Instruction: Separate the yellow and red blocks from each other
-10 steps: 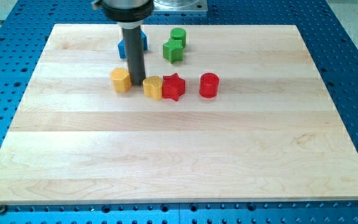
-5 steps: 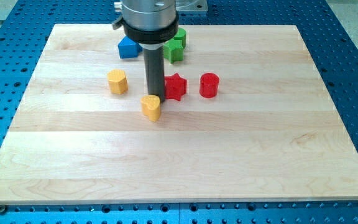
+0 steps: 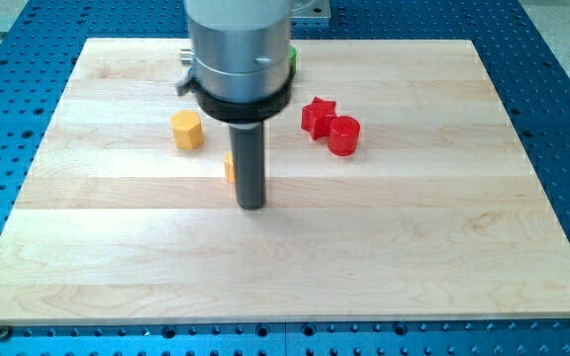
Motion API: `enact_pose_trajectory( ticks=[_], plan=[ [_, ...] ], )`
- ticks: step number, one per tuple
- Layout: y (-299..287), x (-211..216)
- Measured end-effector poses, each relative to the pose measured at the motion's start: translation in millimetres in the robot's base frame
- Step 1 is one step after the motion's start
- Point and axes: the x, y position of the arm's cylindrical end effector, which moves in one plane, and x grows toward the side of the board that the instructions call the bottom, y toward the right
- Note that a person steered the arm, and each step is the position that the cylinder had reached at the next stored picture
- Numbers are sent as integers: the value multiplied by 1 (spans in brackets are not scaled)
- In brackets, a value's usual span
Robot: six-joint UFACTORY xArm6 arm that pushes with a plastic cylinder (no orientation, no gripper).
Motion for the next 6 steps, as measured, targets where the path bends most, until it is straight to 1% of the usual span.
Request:
enact_pose_trajectory(
  ticks=[1, 2, 3, 4, 5, 6],
  plan=[
    [3, -18],
    [49, -15],
    [1, -35],
    [-15, -41],
    [-5, -57],
    [-16, -74]
  ],
)
